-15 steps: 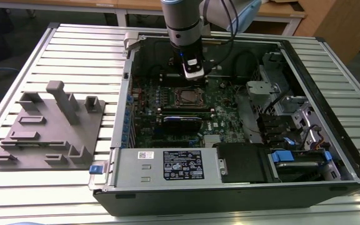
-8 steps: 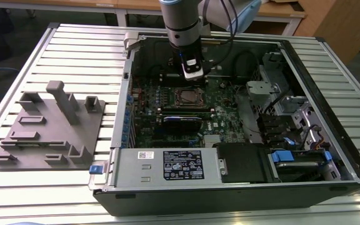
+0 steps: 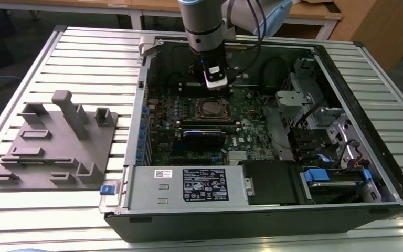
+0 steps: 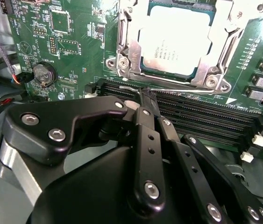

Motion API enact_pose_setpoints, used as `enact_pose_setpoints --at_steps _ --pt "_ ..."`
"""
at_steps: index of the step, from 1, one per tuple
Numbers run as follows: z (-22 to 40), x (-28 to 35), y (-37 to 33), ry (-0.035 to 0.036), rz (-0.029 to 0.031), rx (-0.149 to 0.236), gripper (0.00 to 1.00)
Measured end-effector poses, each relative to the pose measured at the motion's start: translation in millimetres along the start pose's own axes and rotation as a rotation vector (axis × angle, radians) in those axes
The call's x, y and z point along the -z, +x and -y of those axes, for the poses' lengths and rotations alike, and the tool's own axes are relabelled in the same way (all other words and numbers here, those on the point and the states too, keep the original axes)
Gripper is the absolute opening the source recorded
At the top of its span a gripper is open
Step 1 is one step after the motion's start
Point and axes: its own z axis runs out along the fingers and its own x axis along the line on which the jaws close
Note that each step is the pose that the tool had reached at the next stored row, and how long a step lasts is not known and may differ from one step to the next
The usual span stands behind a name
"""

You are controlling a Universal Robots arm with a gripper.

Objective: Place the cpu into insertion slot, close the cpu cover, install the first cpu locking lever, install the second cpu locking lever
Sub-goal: 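Install the first cpu locking lever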

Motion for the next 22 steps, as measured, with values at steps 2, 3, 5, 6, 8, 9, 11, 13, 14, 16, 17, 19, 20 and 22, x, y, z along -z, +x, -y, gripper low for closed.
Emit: enact_pose_setpoints --at_steps 2,3,5,6,8,9,11,13,14,16,17,19,20,22 --pt "-0.1 -0.1 -0.2 0.0042 0.0018 0.001 0.10" --pt "-0.1 -0.1 -0.4 0.0079 0.0031 0.002 0.10" --pt "-0.3 -0.2 -0.8 0.0157 0.0064 0.004 0.10" --pt "-0.3 -0.2 -1.0 0.0195 0.0079 0.005 0.10" --pt "-0.3 -0.4 -1.0 0.0252 0.0104 0.007 0.10" --pt "-0.3 -0.6 -1.0 0.0275 0.0113 0.007 0.10" --pt "-0.2 -0.9 -1.0 0.0291 0.0118 0.008 0.10" --pt "-0.2 -0.9 -0.9 0.0292 0.0118 0.008 0.10" --pt "-0.2 -1.0 -0.9 0.0291 0.0118 0.008 0.10" --pt "-0.3 -0.6 -1.0 0.0289 0.0118 0.008 0.10" --pt "-0.4 0.0 -1.1 0.0287 0.0119 0.008 0.10" --pt "-0.6 0.6 -1.2 0.0285 0.0119 0.008 0.10" --pt "-0.7 0.6 -1.2 0.0284 0.0118 0.008 0.10" --pt "-0.9 0.6 -1.1 0.0285 0.0117 0.008 0.10"
